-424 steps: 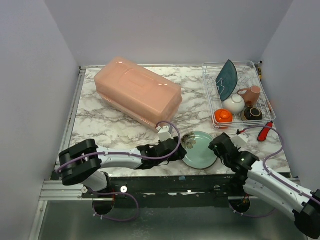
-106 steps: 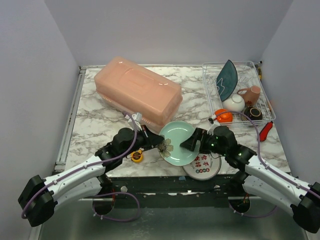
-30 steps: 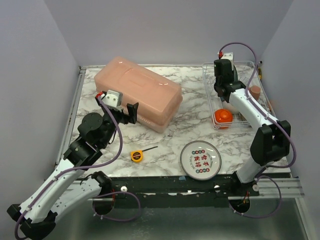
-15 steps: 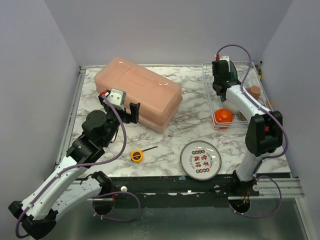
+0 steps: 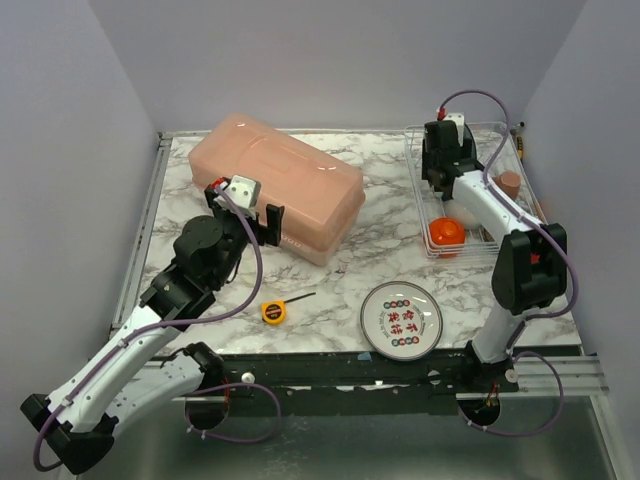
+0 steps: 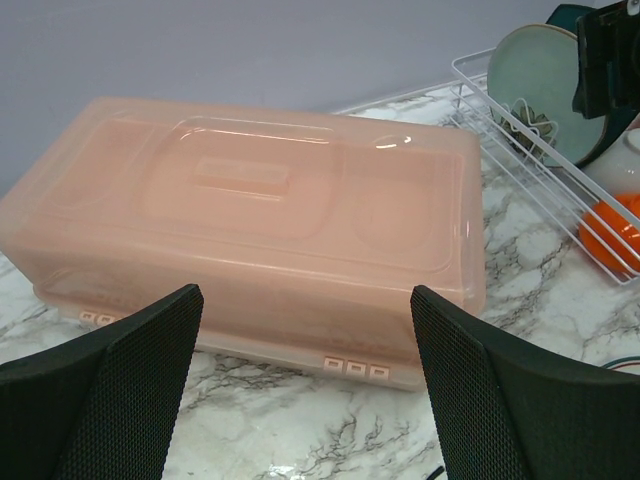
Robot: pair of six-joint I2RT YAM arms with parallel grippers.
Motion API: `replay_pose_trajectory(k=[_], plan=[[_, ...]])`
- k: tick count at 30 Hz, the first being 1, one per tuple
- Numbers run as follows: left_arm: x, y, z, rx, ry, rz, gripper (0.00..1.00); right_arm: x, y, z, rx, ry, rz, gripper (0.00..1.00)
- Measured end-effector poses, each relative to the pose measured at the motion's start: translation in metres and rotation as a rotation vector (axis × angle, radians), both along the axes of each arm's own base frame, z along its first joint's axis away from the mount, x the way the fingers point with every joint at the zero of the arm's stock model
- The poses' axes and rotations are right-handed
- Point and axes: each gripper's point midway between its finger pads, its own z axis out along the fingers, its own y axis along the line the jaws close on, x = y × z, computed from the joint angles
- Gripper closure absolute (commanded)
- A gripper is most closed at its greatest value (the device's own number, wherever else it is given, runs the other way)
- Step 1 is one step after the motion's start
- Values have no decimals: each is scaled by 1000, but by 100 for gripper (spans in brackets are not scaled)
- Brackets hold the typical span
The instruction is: Load the mixed dishes into the dish rack
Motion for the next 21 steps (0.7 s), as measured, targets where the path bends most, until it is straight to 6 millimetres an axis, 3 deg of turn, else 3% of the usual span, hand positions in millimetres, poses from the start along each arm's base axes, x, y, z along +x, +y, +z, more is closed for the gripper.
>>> replay_pose_trajectory(k=[5, 8, 10, 14, 18, 21], plan=[[3, -3, -6, 12, 16, -1, 15, -29, 8, 10, 111, -37, 21, 23], [6, -5, -10, 22, 28, -3, 15, -55, 7, 27, 160, -85, 34, 12], [7, -7, -13, 27, 35, -6, 16, -66, 4, 45, 173, -135, 34, 12], [9, -11, -18, 33, 50, -15, 16, -69, 3, 71, 192, -212, 29, 13], [11, -14, -24, 46, 67, -19, 16, -70, 15, 71, 265, -213, 56, 12], [12, -14, -27, 53, 76, -19, 16, -85, 31, 70, 373, -225, 124, 11]])
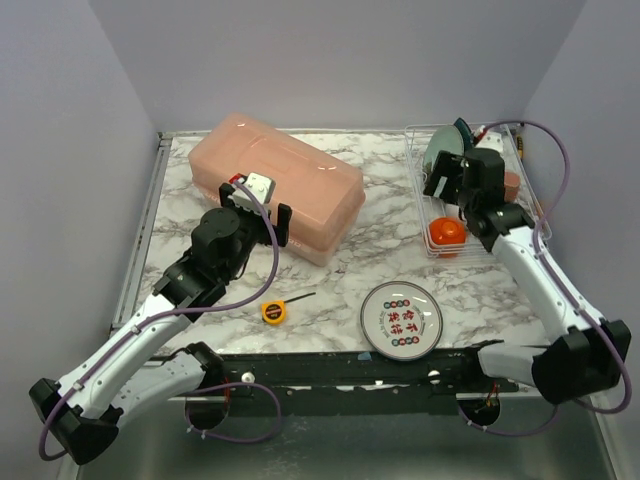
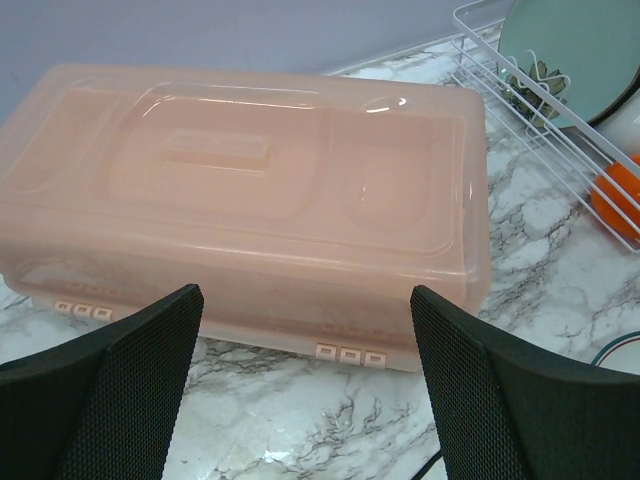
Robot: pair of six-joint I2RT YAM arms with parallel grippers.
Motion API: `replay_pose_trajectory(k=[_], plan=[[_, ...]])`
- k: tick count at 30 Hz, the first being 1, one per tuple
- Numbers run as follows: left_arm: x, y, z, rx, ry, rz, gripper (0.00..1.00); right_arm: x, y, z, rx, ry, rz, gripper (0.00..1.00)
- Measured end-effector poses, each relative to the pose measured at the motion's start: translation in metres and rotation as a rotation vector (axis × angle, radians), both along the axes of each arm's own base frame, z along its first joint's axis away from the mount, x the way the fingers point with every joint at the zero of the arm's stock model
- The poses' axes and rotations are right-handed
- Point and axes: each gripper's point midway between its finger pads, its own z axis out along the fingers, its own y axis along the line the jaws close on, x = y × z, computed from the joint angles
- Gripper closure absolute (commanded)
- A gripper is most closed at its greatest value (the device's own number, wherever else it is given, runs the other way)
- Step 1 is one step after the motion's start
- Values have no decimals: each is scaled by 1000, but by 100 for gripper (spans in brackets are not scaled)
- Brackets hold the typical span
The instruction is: Load the mixed dishes into the dish rack
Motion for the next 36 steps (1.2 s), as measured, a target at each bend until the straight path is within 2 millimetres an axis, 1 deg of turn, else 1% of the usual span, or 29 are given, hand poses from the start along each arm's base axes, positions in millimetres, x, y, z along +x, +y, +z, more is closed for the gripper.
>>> replay_pose_trajectory(k=[4, 8, 12, 15, 19, 22, 25, 28, 31, 32, 34, 36], plan=[[0, 0, 0, 0, 0, 0, 16, -44, 22, -9, 149, -14, 117, 11], [0, -1, 0, -3, 2, -4, 16, -81, 41, -20, 276, -4, 206, 10], [-1, -1, 0, -3, 3, -7, 16, -114, 47, -24, 350, -12, 247, 5], [-1, -1, 0, -3, 3, -7, 15, -131, 45, -17, 373, -41, 257, 3], [-2, -4, 0, -18, 9, -18, 12, -142, 43, -10, 382, -64, 258, 3], [-6, -12, 1, -60, 22, -53, 11, -145, 42, -11, 379, -51, 255, 3], [-13, -25, 3, -140, 71, -106, 9, -148, 39, -11, 371, -30, 242, 3], [-24, -41, 13, -255, 120, -176, 9, -151, 37, -5, 363, -41, 240, 3], [-41, -58, 19, -413, 194, -259, 10, -154, 35, 2, 357, -70, 244, 3], [-48, -63, 17, -469, 228, -283, 10, -155, 35, 4, 355, -77, 245, 3], [-61, -70, 7, -573, 298, -321, 10, -156, 34, 7, 353, -90, 248, 3], [-70, -76, -15, -641, 382, -339, 11, -156, 34, 7, 350, -91, 250, 3]])
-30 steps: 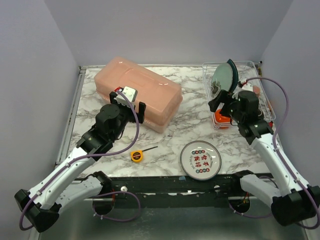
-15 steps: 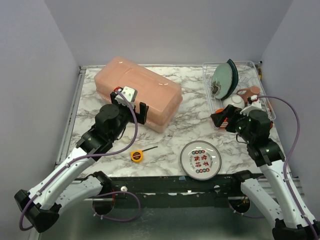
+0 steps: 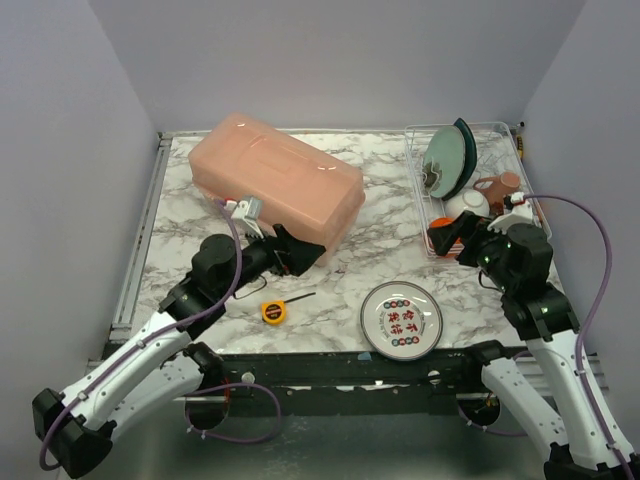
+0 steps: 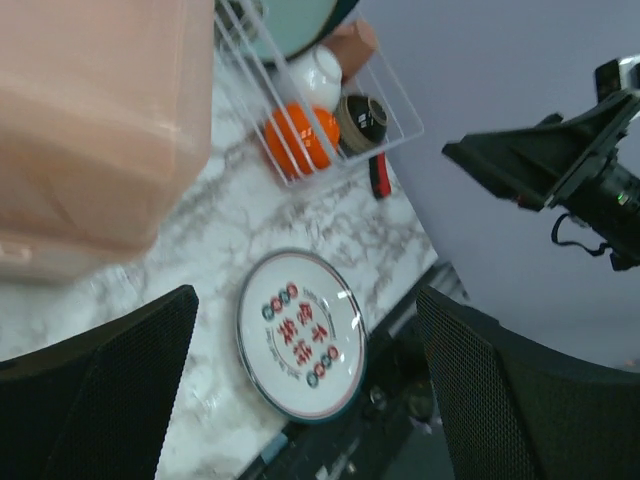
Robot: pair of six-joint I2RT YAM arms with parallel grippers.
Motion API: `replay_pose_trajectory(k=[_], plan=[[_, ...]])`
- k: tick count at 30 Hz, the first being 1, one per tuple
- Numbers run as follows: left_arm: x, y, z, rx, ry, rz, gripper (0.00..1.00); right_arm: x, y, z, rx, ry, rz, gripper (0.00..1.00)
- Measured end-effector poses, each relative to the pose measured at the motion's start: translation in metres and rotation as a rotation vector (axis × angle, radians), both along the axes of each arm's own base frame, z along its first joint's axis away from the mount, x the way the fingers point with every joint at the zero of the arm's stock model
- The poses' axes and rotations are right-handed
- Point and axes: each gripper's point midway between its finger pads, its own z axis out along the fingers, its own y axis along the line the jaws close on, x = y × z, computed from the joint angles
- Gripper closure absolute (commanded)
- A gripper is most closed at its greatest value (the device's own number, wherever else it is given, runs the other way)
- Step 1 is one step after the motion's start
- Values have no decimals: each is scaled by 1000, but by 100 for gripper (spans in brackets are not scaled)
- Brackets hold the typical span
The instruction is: Load the mixed dishes into the dish rack
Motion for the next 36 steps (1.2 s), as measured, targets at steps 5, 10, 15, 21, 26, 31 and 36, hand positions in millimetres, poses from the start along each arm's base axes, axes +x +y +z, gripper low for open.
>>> replay_pose_trajectory(k=[5, 10, 15, 21, 26, 31, 36], plan=[[-26, -18, -81, -71, 277, -65, 12, 1, 0, -3, -3, 7, 1, 3], [-71, -48, -142, -27, 474, -136, 16, 1, 0, -5, -3, 7, 2, 3], [-95, -74, -188, 8, 596, -126, 18, 0, 0, 0, 2, -14, 3, 3], [-95, -97, -229, 56, 692, -40, 25, -2, 1, 3, 9, -33, 8, 3], [-90, -117, -244, -3, 745, -21, 34, -2, 2, 3, 10, -35, 11, 3], [-84, -134, -246, -51, 771, -20, 37, -2, 2, 1, 10, -31, 13, 3], [-80, -148, -247, -46, 775, -25, 40, -2, 2, 1, 10, -29, 15, 3]])
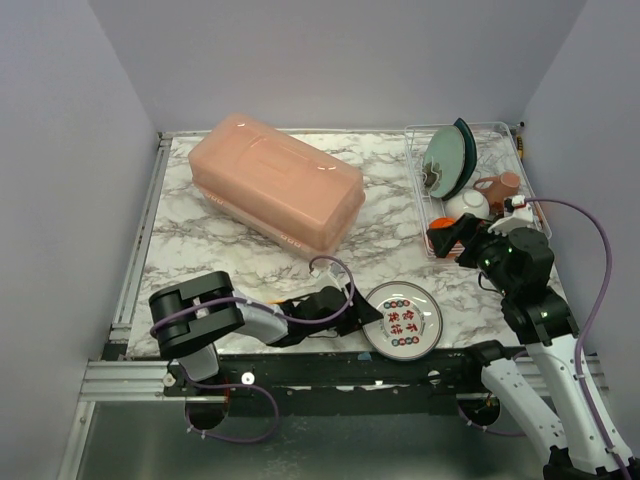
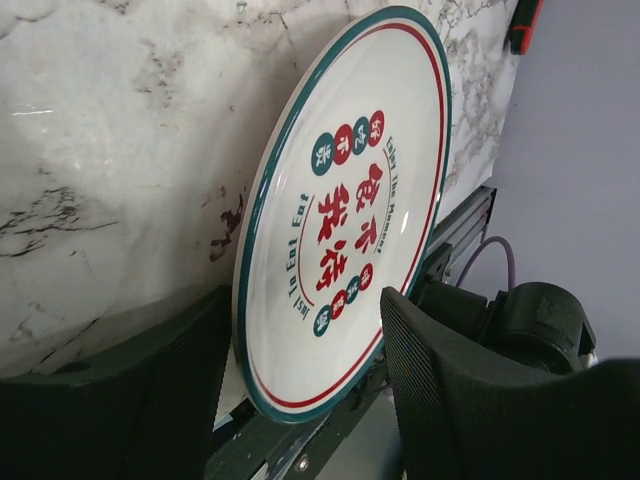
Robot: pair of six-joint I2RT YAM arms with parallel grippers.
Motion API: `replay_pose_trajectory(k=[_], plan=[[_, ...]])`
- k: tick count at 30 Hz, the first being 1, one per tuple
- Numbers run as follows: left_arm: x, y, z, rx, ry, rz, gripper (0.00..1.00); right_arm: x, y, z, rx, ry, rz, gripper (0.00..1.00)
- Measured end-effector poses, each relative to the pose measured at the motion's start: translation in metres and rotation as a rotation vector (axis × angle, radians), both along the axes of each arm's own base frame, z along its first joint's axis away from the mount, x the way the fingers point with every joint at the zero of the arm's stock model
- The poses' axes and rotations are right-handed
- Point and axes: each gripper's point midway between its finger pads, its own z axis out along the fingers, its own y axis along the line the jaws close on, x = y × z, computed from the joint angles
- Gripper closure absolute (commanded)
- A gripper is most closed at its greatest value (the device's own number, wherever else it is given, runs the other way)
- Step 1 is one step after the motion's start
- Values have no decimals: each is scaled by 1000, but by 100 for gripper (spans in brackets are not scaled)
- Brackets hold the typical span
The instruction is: Load the mixed dishes into the dish rack
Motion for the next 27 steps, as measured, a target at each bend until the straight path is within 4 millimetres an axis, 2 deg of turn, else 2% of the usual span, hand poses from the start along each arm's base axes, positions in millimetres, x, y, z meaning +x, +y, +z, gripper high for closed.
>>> replay_pose_trajectory(k=[4, 10, 16, 27], plan=[[2, -5, -2, 6, -6, -8, 44, 0, 0, -1, 0, 2, 0, 3], [3, -8, -8, 23, -13, -19, 65, 0, 0, -1, -1, 4, 0, 3], [4, -11, -16, -4, -8, -31, 78, 1, 0, -1, -1, 4, 1, 3], [2, -2, -20, -12, -25, -52, 94, 3, 1, -3, -2, 10, 1, 3]])
